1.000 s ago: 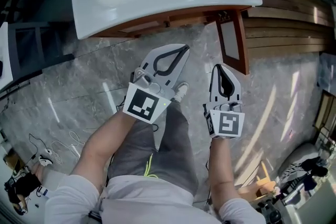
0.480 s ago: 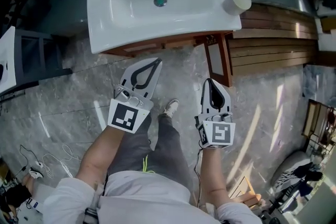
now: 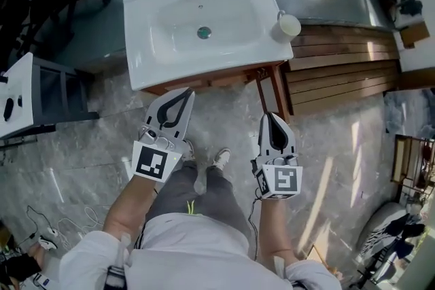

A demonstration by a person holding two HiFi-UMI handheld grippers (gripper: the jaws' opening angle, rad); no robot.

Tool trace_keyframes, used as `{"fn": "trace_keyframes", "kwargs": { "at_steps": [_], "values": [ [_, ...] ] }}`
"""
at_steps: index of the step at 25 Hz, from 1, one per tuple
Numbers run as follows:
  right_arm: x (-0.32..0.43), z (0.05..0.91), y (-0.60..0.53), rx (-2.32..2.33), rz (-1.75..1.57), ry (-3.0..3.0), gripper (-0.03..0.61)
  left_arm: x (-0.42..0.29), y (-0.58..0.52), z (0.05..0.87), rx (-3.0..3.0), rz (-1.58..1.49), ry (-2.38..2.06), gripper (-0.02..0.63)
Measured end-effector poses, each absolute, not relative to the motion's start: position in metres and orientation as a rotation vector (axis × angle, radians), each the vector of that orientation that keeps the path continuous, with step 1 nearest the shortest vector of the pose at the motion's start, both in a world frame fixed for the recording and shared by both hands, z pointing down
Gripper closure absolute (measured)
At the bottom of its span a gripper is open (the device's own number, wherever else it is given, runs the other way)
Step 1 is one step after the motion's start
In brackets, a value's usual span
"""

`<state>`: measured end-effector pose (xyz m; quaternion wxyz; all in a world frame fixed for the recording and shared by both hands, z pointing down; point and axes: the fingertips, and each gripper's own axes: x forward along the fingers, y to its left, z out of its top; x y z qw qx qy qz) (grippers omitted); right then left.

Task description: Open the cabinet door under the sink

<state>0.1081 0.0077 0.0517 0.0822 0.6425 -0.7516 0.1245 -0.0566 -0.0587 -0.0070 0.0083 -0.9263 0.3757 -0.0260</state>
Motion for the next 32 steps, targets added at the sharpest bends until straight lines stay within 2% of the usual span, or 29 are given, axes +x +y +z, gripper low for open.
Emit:
{"fn": "trace_keyframes", "kwargs": {
  "at_steps": [17, 32],
  "values": [
    [0.119, -0.095, 0.028, 2.038, 0.125, -2.323, 0.543, -0.095, -0.03, -0.124, -2.792, 0.026, 1.2, 0.607],
    [0.117, -0.156, 0.031, 2.067, -0.106, -2.38, 0.543, -0.11, -0.014, -0.175, -2.7, 0.13, 1.273, 0.607]
  ]
}}
